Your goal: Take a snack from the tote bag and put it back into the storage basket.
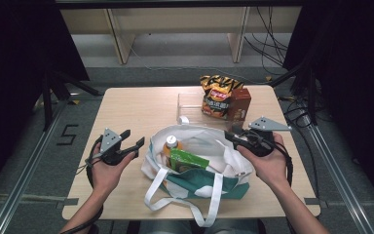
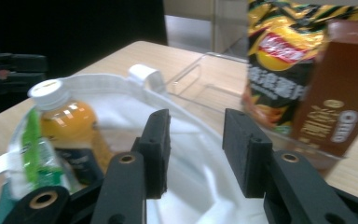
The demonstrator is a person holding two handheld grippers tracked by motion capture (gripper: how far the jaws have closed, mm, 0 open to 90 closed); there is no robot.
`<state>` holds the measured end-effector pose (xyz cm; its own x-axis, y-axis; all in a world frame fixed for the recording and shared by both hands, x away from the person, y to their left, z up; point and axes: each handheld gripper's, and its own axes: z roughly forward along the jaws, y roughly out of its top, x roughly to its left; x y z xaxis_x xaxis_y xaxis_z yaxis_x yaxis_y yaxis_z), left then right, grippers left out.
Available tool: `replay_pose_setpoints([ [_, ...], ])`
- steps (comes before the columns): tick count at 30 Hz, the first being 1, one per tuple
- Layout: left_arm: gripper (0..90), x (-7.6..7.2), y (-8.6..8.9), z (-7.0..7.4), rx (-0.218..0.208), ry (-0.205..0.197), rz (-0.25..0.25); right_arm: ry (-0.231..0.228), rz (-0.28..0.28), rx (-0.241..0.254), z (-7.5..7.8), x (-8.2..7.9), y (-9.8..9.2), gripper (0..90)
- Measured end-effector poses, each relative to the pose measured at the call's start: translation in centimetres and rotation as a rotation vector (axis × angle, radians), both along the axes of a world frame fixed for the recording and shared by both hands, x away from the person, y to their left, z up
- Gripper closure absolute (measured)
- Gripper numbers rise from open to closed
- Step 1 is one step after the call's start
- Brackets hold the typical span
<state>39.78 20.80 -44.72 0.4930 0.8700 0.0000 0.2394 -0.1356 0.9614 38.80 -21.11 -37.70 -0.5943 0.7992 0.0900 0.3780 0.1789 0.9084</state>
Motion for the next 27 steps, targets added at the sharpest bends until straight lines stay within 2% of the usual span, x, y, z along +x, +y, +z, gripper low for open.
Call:
replay_pose_setpoints([
  [1, 36.6, 0.0, 0.0, 0.0, -0.001, 0.001, -0.001, 0.019, -0.002, 0.013, -0.1, -0.3, 0.2, 61.9],
  [2, 36.6, -0.1, 0.1, 0.0, 0.001, 0.001, -0.001, 0.02, 0.026, 0.012, -0.2, -0.3, 0.3, 61.9],
  [3, 36.6, 0.0, 0.0, 0.0, -0.005, -0.003, -0.003, -0.005, 0.022, 0.016, -0.3, -0.4, 0.5, 61.9],
  [4, 36.6, -0.1, 0.0, 0.1, -0.002, 0.001, 0.002, 0.028, 0.033, 0.031, -0.3, -0.7, 0.6, 61.9],
  [5, 36.6, 0.0, 0.0, 0.1, -0.004, -0.001, 0.001, 0.038, 0.048, 0.034, -0.3, -0.9, 0.9, 61.9],
  [6, 36.6, 0.0, 0.0, 0.1, -0.003, 0.0, 0.0, 0.027, 0.052, 0.022, -0.3, -1.0, 1.0, 61.9],
  [7, 36.7, 0.0, 0.0, 0.0, -0.007, -0.003, -0.006, 0.039, 0.065, 0.034, -0.3, -1.1, 1.2, 61.9],
  [8, 36.6, 0.0, 0.0, 0.0, -0.002, 0.002, -0.004, 0.026, 0.072, 0.035, -0.4, -1.1, 1.3, 61.9],
  [9, 36.7, 0.0, 0.0, 0.0, 0.0, 0.001, -0.007, 0.046, 0.084, 0.035, -0.4, -1.3, 1.5, 61.9],
  [10, 36.7, 0.0, 0.0, 0.0, 0.0, 0.001, -0.006, 0.036, 0.108, 0.031, -0.4, -1.3, 1.7, 61.9],
  [12, 36.6, 0.0, 0.0, 0.0, 0.002, -0.001, -0.006, 0.029, 0.122, 0.011, -0.4, -1.4, 2.1, 61.8],
  [13, 36.6, 0.1, 0.0, 0.0, 0.003, -0.001, -0.007, 0.053, 0.117, 0.026, -0.4, -1.7, 2.4, 61.7],
  [15, 36.6, 0.1, 0.0, 0.0, -0.002, 0.002, -0.004, 0.028, 0.146, 0.021, -0.4, -1.6, 2.6, 61.6],
  [17, 36.6, 0.1, 0.0, -0.1, 0.005, 0.0, -0.006, 0.052, 0.148, 0.029, -0.4, -1.9, 2.9, 61.4],
  [18, 36.6, 0.0, -0.1, -0.1, -0.001, 0.003, -0.005, 0.047, 0.15, 0.033, -0.4, -2.0, 3.0, 61.4],
  [19, 36.6, 0.0, -0.1, -0.1, -0.002, 0.0, -0.007, 0.062, 0.133, 0.027, -0.4, -2.2, 3.1, 61.3],
  [20, 36.6, 0.0, -0.1, 0.0, -0.001, -0.001, -0.008, 0.044, 0.159, 0.02, -0.5, -1.9, 3.1, 61.3],
  [21, 36.6, 0.0, -0.1, 0.0, 0.002, 0.0, -0.008, 0.049, 0.165, 0.022, -0.5, -1.9, 3.1, 61.3],
  [22, 36.6, 0.0, -0.1, 0.0, 0.002, 0.0, -0.008, 0.032, 0.159, 0.006, -0.6, -1.9, 3.0, 61.2],
  [23, 36.6, 0.0, -0.1, 0.0, 0.003, 0.001, -0.009, 0.047, 0.16, 0.024, -0.7, -1.9, 3.2, 61.1],
  [25, 36.6, 0.0, -0.1, 0.0, 0.002, 0.001, -0.009, 0.041, 0.173, 0.01, -0.8, -1.9, 3.2, 61.0],
  [27, 36.6, 0.0, -0.1, -0.1, -0.001, 0.002, -0.009, 0.068, 0.165, 0.034, -0.9, -2.2, 3.5, 60.9],
])
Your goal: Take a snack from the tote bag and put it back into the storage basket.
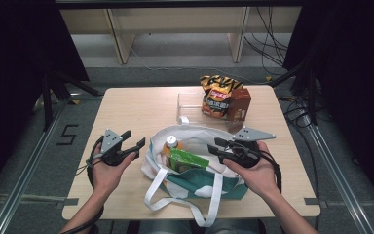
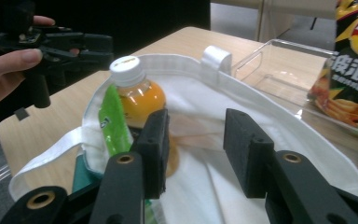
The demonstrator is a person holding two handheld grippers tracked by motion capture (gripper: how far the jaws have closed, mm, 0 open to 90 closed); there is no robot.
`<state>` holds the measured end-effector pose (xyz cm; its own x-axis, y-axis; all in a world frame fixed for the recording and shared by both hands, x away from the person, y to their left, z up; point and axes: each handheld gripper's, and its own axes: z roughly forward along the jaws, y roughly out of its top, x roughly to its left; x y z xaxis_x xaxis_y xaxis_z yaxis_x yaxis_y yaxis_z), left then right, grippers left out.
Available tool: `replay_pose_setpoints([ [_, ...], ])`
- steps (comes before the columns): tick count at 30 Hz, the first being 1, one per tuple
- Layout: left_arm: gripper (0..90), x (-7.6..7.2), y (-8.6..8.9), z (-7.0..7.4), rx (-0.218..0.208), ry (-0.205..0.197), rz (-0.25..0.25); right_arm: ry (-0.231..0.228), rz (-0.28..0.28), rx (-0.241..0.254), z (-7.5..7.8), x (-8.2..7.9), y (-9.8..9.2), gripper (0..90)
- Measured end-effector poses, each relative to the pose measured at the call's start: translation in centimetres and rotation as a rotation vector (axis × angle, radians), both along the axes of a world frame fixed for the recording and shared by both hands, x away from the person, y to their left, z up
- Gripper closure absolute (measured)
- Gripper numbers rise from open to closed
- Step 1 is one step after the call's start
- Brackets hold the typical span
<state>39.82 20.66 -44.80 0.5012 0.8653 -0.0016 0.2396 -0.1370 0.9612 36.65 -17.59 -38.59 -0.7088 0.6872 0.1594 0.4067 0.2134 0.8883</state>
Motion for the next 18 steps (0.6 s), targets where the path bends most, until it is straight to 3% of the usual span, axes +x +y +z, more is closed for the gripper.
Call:
replay_pose_setpoints([
  [2, 36.6, 0.1, 0.0, 0.0, -0.003, -0.004, -0.005, -0.003, 0.012, -0.016, 0.0, 0.0, 0.1, 60.8],
  [3, 36.6, 0.1, 0.0, 0.0, -0.003, -0.002, -0.002, -0.028, 0.021, -0.034, -0.1, 0.1, 0.1, 60.6],
  [6, 36.6, 0.0, 0.0, 0.0, -0.001, 0.0, 0.001, 0.003, 0.034, -0.02, -0.2, -0.1, 0.5, 60.2],
  [7, 36.5, 0.0, 0.0, 0.0, -0.001, 0.0, 0.002, -0.018, 0.035, -0.028, -0.3, 0.0, 0.5, 60.0],
  [9, 36.6, 0.0, 0.0, 0.0, -0.001, 0.0, 0.002, -0.017, 0.043, -0.03, -0.4, 0.0, 0.6, 59.4],
  [10, 36.6, 0.0, 0.0, 0.0, -0.001, -0.001, 0.002, 0.022, 0.035, -0.007, -0.4, -0.3, 0.8, 59.1],
  [12, 36.6, 0.0, 0.0, 0.0, 0.0, 0.0, 0.002, -0.002, 0.058, -0.017, -0.4, -0.1, 0.8, 58.6],
  [13, 36.5, 0.0, 0.0, 0.0, 0.001, 0.0, 0.002, 0.034, 0.037, -0.015, -0.3, -0.4, 0.8, 58.4],
  [16, 36.5, 0.0, 0.1, 0.0, 0.001, -0.002, 0.003, 0.018, 0.061, -0.012, -0.3, -0.2, 1.0, 57.6],
  [18, 36.5, 0.0, 0.1, 0.0, 0.001, -0.001, 0.004, 0.032, 0.05, -0.001, -0.3, -0.5, 1.2, 57.2],
])
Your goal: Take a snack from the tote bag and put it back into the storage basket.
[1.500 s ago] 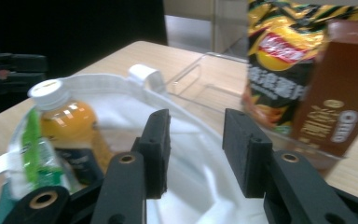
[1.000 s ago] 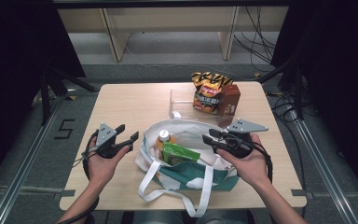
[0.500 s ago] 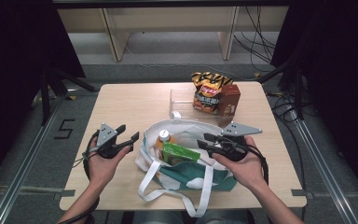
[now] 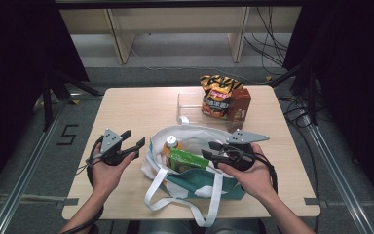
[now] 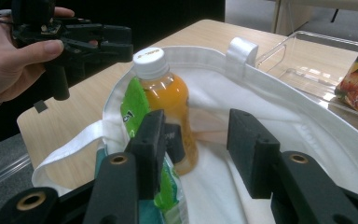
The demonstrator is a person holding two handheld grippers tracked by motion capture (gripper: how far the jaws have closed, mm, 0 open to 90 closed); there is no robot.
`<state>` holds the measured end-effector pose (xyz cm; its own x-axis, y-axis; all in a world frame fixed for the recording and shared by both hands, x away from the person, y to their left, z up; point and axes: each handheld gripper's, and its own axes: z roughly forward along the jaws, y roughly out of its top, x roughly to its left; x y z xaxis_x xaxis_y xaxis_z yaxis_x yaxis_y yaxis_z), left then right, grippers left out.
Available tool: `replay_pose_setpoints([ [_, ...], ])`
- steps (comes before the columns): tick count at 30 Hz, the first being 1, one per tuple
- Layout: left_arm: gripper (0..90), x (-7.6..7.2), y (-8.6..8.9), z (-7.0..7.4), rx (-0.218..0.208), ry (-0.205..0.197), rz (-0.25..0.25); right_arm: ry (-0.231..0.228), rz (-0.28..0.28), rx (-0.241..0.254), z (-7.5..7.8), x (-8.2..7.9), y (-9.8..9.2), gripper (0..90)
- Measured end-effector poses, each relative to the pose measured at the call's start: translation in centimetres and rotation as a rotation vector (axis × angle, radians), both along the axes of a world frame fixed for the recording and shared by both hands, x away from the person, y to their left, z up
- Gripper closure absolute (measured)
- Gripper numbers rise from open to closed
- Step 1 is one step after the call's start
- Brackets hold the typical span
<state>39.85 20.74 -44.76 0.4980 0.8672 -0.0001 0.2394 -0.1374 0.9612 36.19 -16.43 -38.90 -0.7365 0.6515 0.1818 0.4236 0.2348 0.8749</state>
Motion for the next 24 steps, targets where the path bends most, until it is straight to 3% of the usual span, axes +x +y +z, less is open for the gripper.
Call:
replay_pose_setpoints([
  [2, 36.5, 0.0, 0.0, 0.0, 0.001, 0.001, -0.001, -0.028, 0.017, -0.017, -0.1, 0.2, -0.1, 56.8],
  [7, 36.5, 0.1, -0.1, 0.0, -0.002, -0.004, -0.009, 0.006, 0.019, -0.017, -0.1, -0.1, 0.2, 55.8],
  [15, 36.5, 0.0, 0.0, 0.0, 0.001, 0.0, 0.0, -0.01, 0.042, -0.032, -0.6, 0.0, 0.6, 54.0],
  [18, 36.5, 0.0, -0.1, 0.0, 0.003, 0.0, -0.005, 0.043, 0.027, -0.041, -0.7, -0.3, 0.8, 53.4],
  [19, 36.4, 0.0, -0.1, 0.0, 0.003, -0.001, -0.005, 0.004, 0.033, -0.032, -1.1, -0.1, 0.9, 53.1],
  [20, 36.4, 0.0, -0.1, 0.0, 0.001, -0.003, -0.004, 0.024, 0.052, -0.04, -1.1, -0.1, 0.9, 52.9],
  [22, 36.4, 0.0, 0.0, 0.0, 0.002, -0.001, -0.001, 0.019, 0.056, -0.047, -1.4, 0.0, 1.0, 52.6],
  [23, 36.4, 0.0, 0.0, 0.0, 0.002, 0.001, 0.0, 0.053, 0.047, -0.049, -1.3, -0.1, 1.1, 52.5],
  [24, 36.4, 0.0, 0.0, 0.0, 0.003, 0.001, 0.001, 0.041, 0.041, -0.055, -1.5, -0.1, 1.2, 52.5],
])
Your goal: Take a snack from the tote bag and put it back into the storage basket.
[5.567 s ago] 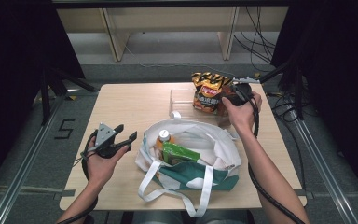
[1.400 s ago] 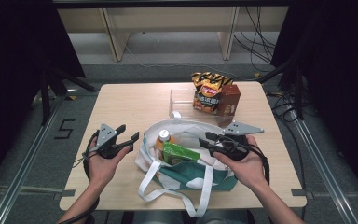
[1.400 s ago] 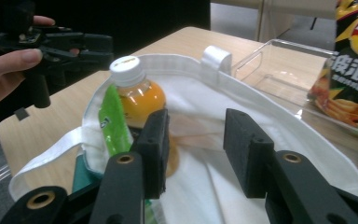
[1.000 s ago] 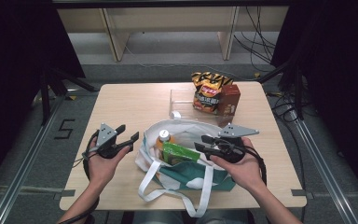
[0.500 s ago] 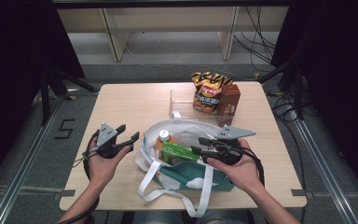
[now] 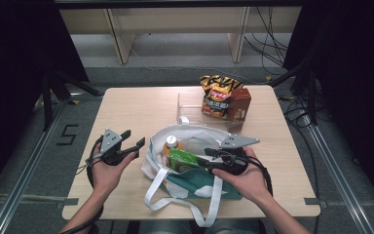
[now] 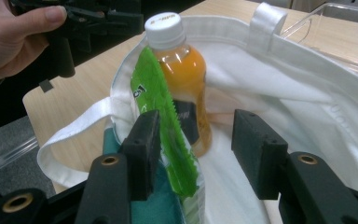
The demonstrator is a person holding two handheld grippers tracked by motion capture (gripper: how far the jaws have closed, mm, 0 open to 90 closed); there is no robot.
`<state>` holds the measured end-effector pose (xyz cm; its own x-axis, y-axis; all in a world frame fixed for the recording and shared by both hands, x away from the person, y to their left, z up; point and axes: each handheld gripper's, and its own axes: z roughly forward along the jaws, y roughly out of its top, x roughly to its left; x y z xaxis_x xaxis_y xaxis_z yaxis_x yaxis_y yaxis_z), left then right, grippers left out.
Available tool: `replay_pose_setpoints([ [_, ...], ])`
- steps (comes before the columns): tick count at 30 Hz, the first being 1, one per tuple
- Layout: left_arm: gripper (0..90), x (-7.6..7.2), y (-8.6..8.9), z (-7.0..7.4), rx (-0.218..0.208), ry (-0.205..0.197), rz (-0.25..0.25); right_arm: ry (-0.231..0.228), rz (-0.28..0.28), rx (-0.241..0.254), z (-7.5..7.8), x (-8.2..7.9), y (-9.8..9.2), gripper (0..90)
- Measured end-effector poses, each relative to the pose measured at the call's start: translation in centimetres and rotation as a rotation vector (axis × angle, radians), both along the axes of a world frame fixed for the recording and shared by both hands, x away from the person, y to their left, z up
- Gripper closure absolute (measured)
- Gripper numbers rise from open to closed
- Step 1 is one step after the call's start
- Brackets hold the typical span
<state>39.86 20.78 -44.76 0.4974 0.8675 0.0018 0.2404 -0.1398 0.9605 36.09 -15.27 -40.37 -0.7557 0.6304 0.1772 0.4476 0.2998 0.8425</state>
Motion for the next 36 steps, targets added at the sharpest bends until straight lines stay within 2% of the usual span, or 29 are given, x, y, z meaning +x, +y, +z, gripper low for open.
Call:
replay_pose_setpoints([
  [1, 36.4, 0.0, 0.0, 0.0, 0.0, -0.002, -0.001, 0.017, -0.001, -0.009, 0.0, -0.1, 0.0, 52.4],
  [3, 36.4, 0.0, 0.0, 0.0, -0.002, -0.004, -0.002, 0.023, 0.008, 0.0, -0.4, 0.0, 0.3, 52.1],
  [4, 36.4, 0.0, -0.1, 0.1, -0.001, -0.005, -0.002, 0.004, 0.013, -0.019, -0.4, 0.1, 0.2, 52.0],
  [5, 36.4, 0.0, -0.1, 0.1, -0.002, -0.005, -0.002, 0.009, 0.02, -0.013, -0.6, 0.2, 0.2, 52.0],
  [6, 36.4, -0.1, 0.0, 0.1, -0.001, -0.006, -0.003, -0.01, 0.015, -0.022, -0.6, 0.3, 0.1, 52.0],
  [7, 36.4, 0.0, 0.0, 0.1, -0.001, -0.005, -0.002, 0.01, 0.018, -0.012, -0.7, 0.3, 0.2, 52.0],
  [9, 36.4, 0.0, 0.0, 0.1, 0.0, -0.004, -0.002, 0.011, 0.014, -0.021, -0.8, 0.3, 0.3, 52.6],
  [10, 36.4, 0.0, 0.0, 0.1, 0.0, -0.004, -0.002, 0.031, 0.003, -0.024, -0.8, 0.1, 0.4, 53.4],
  [11, 36.4, 0.0, 0.0, 0.1, 0.0, -0.004, -0.002, 0.018, 0.001, -0.025, -1.0, 0.2, 0.4, 54.3],
  [12, 36.4, 0.0, 0.0, 0.1, 0.0, -0.004, -0.002, 0.031, 0.011, -0.035, -0.9, 0.1, 0.4, 55.4],
  [13, 36.4, 0.0, 0.0, 0.1, 0.0, -0.004, -0.003, 0.025, 0.023, -0.024, -1.1, 0.2, 0.6, 57.0],
  [14, 36.4, 0.0, 0.0, 0.1, 0.0, -0.004, -0.003, 0.022, 0.028, -0.033, -1.1, 0.2, 0.6, 58.5],
  [19, 36.4, 0.0, 0.0, 0.1, 0.0, -0.005, -0.001, 0.015, 0.026, -0.04, -1.1, 0.2, 0.6, 66.5],
  [20, 36.4, 0.0, 0.0, 0.1, 0.0, -0.005, -0.001, 0.028, 0.013, -0.04, -1.1, 0.0, 0.6, 67.5],
  [26, 36.4, 0.0, -0.1, 0.1, 0.0, -0.006, -0.002, -0.012, 0.034, -0.062, -1.2, 0.3, 0.3, 74.8],
  [27, 36.4, 0.0, -0.1, 0.1, 0.0, -0.005, -0.002, -0.002, 0.038, -0.058, -1.2, 0.2, 0.4, 75.9],
  [30, 36.4, 0.0, 0.0, 0.0, -0.001, -0.003, -0.002, -0.015, 0.032, -0.053, -1.3, 0.2, 0.5, 79.7],
  [31, 36.4, 0.0, 0.0, 0.0, 0.0, -0.004, -0.002, 0.008, 0.033, -0.047, -1.3, 0.1, 0.5, 81.3],
  [36, 36.4, 0.0, -0.1, 0.0, -0.001, -0.003, -0.003, -0.033, 0.039, -0.07, -1.2, 0.2, 0.3, 86.1],
])
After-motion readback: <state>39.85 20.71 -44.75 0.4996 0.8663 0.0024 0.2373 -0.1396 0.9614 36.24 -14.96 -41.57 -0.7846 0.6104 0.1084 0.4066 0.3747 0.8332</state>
